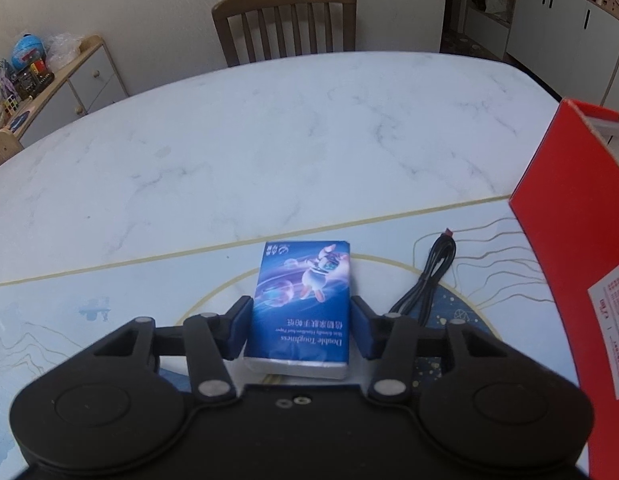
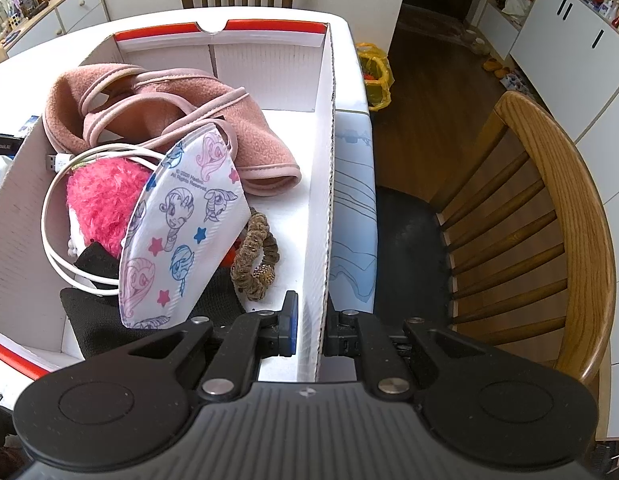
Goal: Organize objects
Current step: 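Carry the tissue pack into the box and release it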
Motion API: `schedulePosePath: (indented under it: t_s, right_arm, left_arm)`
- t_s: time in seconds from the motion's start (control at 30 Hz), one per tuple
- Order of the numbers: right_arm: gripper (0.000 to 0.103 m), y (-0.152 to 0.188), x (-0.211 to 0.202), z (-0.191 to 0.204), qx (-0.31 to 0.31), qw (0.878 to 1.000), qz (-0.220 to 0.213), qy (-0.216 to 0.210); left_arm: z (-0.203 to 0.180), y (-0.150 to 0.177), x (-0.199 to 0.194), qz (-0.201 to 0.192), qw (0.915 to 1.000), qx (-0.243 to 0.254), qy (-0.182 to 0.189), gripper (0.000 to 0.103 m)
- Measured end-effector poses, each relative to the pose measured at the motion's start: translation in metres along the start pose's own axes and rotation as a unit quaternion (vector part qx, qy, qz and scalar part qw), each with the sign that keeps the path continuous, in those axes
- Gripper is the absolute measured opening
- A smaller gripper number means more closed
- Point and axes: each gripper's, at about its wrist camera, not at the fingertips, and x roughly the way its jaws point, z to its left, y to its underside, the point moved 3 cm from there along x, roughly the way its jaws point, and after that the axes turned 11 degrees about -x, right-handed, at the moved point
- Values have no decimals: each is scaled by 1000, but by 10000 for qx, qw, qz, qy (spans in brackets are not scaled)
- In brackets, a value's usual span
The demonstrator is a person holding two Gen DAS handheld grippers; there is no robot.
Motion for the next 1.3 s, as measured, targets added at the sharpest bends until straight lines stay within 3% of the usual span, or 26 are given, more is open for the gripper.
schedulePosePath:
  t_s: [0.2, 0.63, 1.0, 1.3]
  right_arm:
    - [10, -1, 1, 0, 2, 10000, -37, -26]
    - [10, 3, -1, -2, -13, 9997, -207, -108]
    - [10, 5, -8, -5, -56, 9991, -372, -188]
    - [10, 7, -11, -5, -44, 9988, -426, -219]
  left_arm:
    - [-2, 2, -27, -77, 9999, -63, -27, 49]
    - [-33, 0, -106, -379, 9984, -118, 397, 49]
    - [-109, 8, -161, -616, 9906, 281, 1192, 49]
    - [-176, 19, -158, -515, 9813, 785, 1679, 49]
